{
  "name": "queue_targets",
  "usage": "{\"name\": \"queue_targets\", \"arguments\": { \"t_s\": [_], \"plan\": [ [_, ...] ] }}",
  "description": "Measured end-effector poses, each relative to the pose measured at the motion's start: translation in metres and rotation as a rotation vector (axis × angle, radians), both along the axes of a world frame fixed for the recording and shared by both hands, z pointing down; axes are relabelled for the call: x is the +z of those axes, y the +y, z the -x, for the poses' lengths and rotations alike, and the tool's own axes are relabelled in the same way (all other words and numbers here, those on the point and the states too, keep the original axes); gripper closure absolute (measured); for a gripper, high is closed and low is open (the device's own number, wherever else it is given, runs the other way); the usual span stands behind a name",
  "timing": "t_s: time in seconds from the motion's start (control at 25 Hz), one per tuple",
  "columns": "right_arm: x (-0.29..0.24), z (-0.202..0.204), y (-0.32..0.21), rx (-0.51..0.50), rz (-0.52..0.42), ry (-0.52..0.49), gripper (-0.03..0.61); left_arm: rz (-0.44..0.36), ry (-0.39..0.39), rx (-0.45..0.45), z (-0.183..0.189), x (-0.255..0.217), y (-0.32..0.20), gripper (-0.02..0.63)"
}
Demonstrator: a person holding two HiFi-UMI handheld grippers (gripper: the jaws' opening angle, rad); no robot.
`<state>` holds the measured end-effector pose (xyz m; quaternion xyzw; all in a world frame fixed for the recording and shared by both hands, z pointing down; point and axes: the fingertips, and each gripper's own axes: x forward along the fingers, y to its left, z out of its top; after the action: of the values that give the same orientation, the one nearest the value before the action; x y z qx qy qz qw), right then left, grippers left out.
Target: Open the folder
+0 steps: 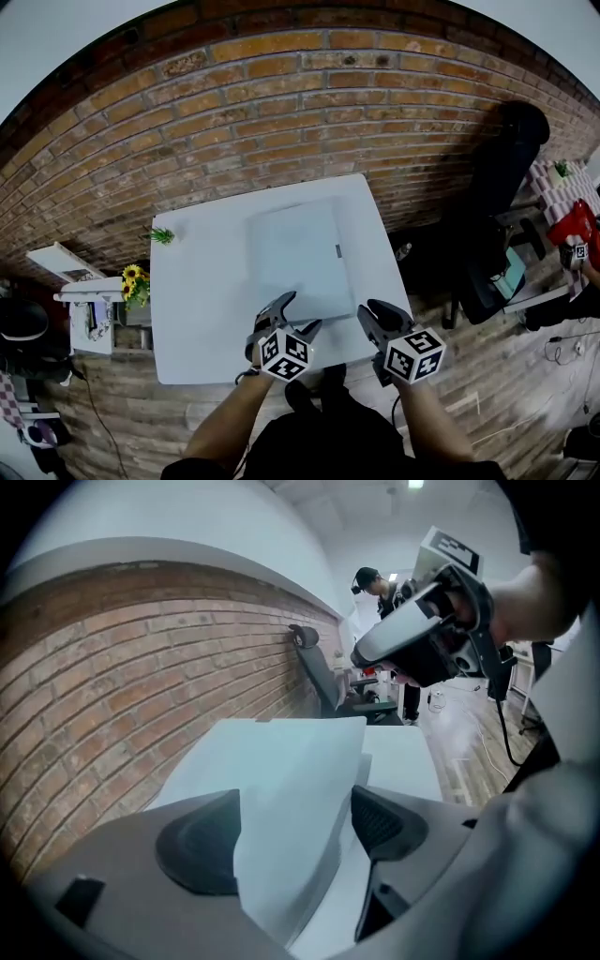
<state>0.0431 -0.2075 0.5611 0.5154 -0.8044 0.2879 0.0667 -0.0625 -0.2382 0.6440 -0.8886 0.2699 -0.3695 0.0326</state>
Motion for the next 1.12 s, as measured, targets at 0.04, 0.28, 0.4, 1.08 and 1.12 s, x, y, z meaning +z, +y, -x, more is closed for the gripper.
{"name": "queue_targets", "arguments": {
  "t_s": [0.04, 0.28, 0.4, 1.08, 1.12],
  "plan": [
    [0.0, -0.001, -0.001, 0.001, -0.001, 0.001, 0.483, -0.007, 0.007, 0.004, -0.001, -0.004, 0.001, 0.242],
    [0.008, 0.0, -0.007, -0.025, 0.011, 0.024, 0.483, -0.075, 0.051, -0.063, 0.007, -0.025, -0.004, 0.431],
    [0.023, 0.003, -0.013, -0.052, 0.036, 0.056, 0.48, -0.091, 0.075, -0.101, 0.015, -0.034, -0.01, 0.45],
    [0.114, 0.04, -0.068, -0.29, 0.164, 0.251, 0.446, -0.184, 0.157, -0.381, 0.057, -0.075, -0.05, 0.46],
    [0.119, 0.039, -0.069, -0.298, 0.177, 0.259, 0.446, -0.19, 0.152, -0.396, 0.06, -0.077, -0.052, 0.46]
  ]
}}
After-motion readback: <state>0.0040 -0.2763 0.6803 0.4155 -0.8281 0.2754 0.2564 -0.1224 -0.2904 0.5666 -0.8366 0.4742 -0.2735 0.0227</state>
